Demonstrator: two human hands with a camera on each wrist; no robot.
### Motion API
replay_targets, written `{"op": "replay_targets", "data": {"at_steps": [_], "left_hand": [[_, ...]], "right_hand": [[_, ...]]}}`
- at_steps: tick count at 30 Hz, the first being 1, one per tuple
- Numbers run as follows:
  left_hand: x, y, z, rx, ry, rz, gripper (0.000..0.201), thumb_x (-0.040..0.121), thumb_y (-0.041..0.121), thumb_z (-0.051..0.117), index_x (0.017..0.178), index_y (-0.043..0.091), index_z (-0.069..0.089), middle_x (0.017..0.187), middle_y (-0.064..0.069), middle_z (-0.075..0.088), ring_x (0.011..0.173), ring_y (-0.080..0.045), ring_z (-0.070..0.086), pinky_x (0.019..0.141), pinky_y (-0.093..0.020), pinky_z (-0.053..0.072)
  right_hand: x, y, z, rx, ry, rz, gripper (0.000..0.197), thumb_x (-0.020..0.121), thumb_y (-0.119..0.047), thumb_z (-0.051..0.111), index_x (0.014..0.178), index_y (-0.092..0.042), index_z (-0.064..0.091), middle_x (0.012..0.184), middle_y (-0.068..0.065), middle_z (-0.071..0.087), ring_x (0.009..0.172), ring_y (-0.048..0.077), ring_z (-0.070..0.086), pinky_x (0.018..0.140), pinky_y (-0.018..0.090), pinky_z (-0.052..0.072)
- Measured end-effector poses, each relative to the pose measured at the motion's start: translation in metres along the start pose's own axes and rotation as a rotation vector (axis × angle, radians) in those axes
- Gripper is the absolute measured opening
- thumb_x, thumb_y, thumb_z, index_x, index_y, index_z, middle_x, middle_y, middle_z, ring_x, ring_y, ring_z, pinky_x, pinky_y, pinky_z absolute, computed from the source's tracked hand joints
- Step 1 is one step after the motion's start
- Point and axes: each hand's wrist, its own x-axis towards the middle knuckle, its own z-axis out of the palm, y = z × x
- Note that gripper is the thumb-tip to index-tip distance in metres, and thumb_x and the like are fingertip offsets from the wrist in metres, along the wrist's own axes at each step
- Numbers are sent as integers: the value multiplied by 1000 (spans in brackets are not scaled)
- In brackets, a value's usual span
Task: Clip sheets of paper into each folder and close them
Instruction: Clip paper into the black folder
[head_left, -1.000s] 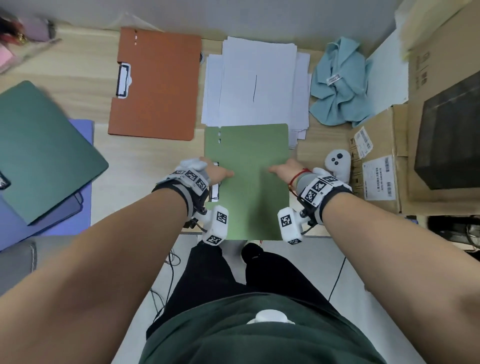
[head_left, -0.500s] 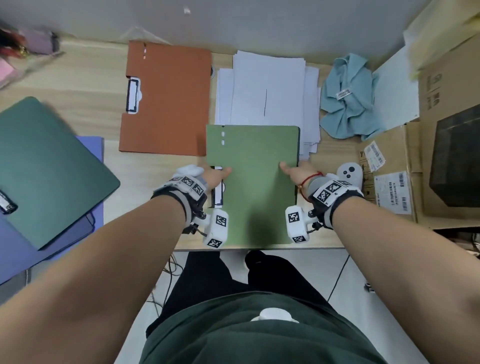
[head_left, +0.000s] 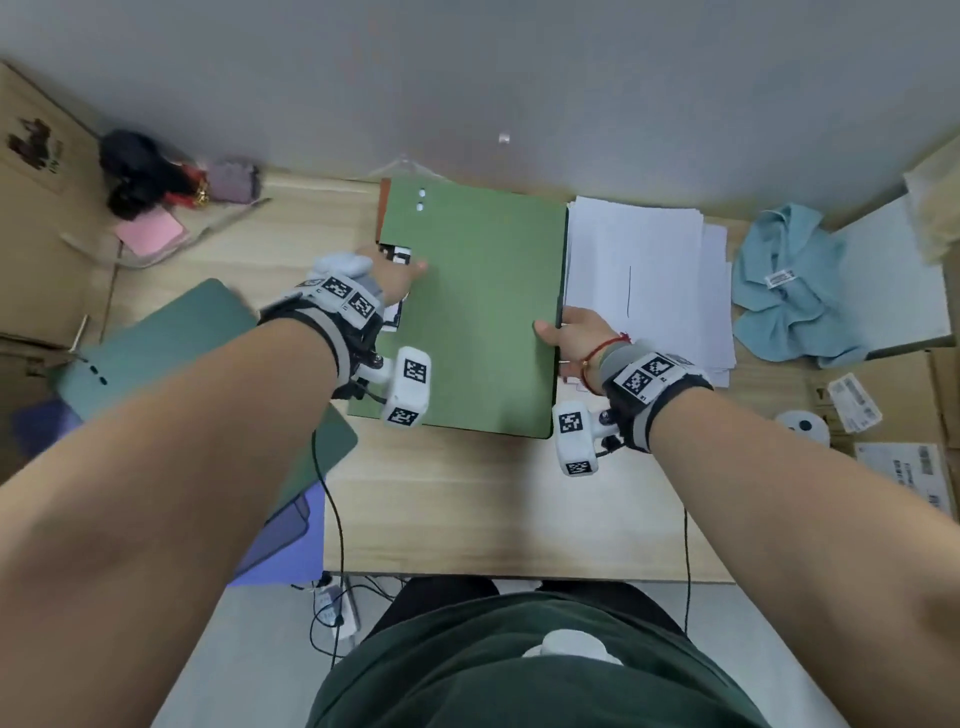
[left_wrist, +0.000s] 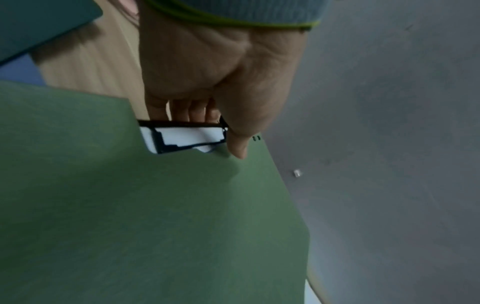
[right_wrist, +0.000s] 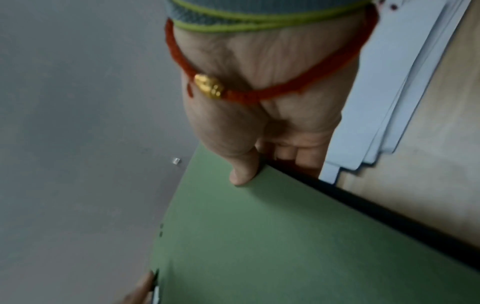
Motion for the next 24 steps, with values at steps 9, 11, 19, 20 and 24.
{"op": "replay_targets", "data": {"at_steps": [9, 11, 19, 20, 24], "left_hand": [[34, -53, -10, 157, -163, -52, 55, 94, 46, 59, 132, 7, 48, 127, -17, 54, 114, -29, 54, 102, -35, 40], [42, -57, -6, 153, -186, -65, 55, 95, 42, 59, 137, 10, 43, 131, -13, 52, 118, -29, 53, 102, -34, 40], [57, -53, 18, 105, -192, 28, 46, 94, 19, 62, 137, 9, 48, 126, -4, 59, 103, -26, 57, 88, -29, 44], [59, -53, 20, 98, -177, 10, 48, 91, 22, 65, 135, 9, 51, 126, -6, 61, 107, -29, 59, 92, -33, 45], [70, -58, 27, 90, -129, -6, 49, 83, 27, 71, 127, 12, 58, 121, -13, 66, 112, -32, 62, 98, -42, 50]], "right_hand": [[58, -53, 39, -179, 103, 64, 69, 93, -30, 63, 150, -10, 32, 146, 5, 45, 123, 29, 54, 82, 35, 55], [72, -56, 46, -187, 116, 78, 72, 88, -29, 68, 148, -8, 36, 146, 8, 47, 125, 30, 55, 97, 41, 51], [92, -62, 64, -608, 166, 127, 51, 84, -25, 68, 127, -3, 49, 120, 12, 54, 104, 29, 57, 78, 30, 47], [94, -62, 65, -653, 166, 140, 57, 84, -28, 68, 131, -4, 47, 129, 13, 48, 112, 29, 55, 80, 30, 45], [96, -58, 65, -768, 136, 154, 65, 88, -29, 65, 141, -5, 36, 140, 13, 29, 116, 31, 51, 77, 26, 37]]}}
